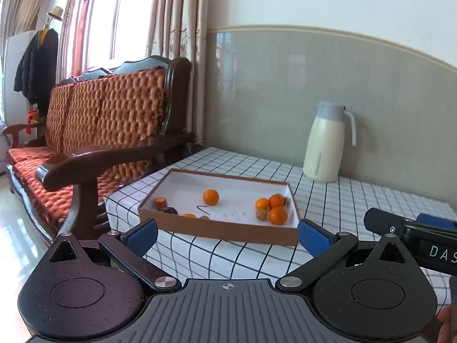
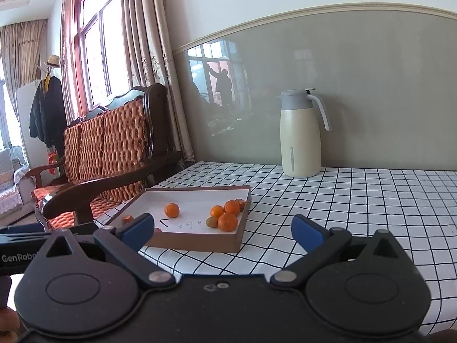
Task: Organize fruits
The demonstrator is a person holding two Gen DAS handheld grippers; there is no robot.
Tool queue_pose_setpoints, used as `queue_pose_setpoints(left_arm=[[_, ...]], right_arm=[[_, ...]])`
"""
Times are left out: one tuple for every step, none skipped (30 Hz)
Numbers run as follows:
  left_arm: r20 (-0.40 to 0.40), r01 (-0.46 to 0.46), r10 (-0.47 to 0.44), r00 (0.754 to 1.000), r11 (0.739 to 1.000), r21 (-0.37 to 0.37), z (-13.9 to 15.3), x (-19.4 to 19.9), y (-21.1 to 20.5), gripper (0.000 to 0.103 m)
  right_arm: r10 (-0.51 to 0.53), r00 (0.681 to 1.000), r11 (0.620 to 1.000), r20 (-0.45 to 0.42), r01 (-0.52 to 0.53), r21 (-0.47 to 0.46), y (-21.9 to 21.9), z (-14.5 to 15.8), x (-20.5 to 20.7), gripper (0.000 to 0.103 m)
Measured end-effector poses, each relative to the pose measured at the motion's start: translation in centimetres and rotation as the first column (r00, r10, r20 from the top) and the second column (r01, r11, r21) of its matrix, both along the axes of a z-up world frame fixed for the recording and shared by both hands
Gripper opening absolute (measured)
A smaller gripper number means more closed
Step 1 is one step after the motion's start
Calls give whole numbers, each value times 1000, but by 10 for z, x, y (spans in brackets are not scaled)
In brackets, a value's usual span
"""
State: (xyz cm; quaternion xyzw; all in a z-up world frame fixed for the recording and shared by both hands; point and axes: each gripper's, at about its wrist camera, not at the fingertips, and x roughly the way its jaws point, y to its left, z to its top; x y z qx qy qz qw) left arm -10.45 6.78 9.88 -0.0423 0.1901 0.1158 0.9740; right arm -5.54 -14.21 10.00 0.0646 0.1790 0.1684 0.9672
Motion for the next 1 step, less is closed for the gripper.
queue_pose_setpoints(left_arm=[[2,1,-1,1000,1000,0,0,0,0,103]], right_arm=[[-2,1000,1000,-2,2,-2,0,0,1,97]])
